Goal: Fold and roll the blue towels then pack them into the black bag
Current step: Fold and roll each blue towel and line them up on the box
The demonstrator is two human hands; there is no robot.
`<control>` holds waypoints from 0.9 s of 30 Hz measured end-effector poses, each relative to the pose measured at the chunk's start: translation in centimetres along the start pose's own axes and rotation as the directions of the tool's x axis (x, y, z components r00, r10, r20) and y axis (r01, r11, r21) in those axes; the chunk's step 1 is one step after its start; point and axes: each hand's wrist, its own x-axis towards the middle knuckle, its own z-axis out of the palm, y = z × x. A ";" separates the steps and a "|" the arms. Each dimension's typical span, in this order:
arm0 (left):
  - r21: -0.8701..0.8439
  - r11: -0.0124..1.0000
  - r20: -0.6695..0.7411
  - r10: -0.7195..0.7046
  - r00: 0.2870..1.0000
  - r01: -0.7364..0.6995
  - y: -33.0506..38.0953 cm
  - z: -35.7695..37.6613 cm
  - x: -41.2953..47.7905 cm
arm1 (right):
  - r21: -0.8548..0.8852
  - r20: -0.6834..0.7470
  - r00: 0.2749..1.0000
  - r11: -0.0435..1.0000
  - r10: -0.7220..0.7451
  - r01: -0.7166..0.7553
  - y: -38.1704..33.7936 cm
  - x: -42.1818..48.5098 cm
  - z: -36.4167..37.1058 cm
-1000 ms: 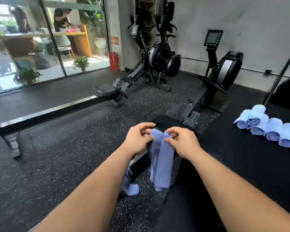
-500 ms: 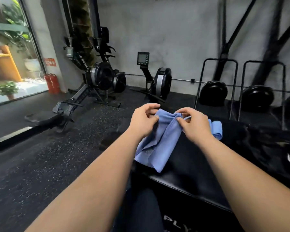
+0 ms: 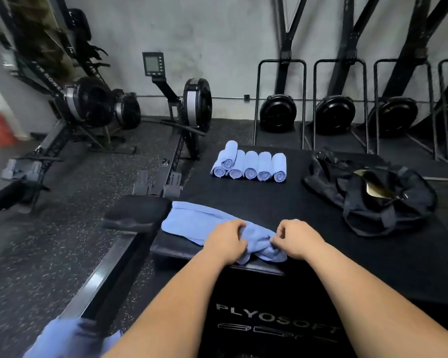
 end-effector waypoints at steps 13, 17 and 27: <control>0.204 0.979 -0.113 0.038 0.993 -0.014 -4.7 0.2 1.7 | -0.079 0.079 0.958 0.956 -0.277 0.283 -4.9 4.4 3.4; 0.114 0.990 -0.063 0.096 0.993 -0.089 -4.4 0.3 2.4 | -0.131 0.003 0.973 0.964 -0.232 0.230 -4.0 4.3 3.3; -0.077 0.983 0.048 0.173 0.984 -0.169 -0.7 3.4 4.0 | -0.211 -0.077 0.962 0.948 -0.260 0.239 0.0 5.0 2.6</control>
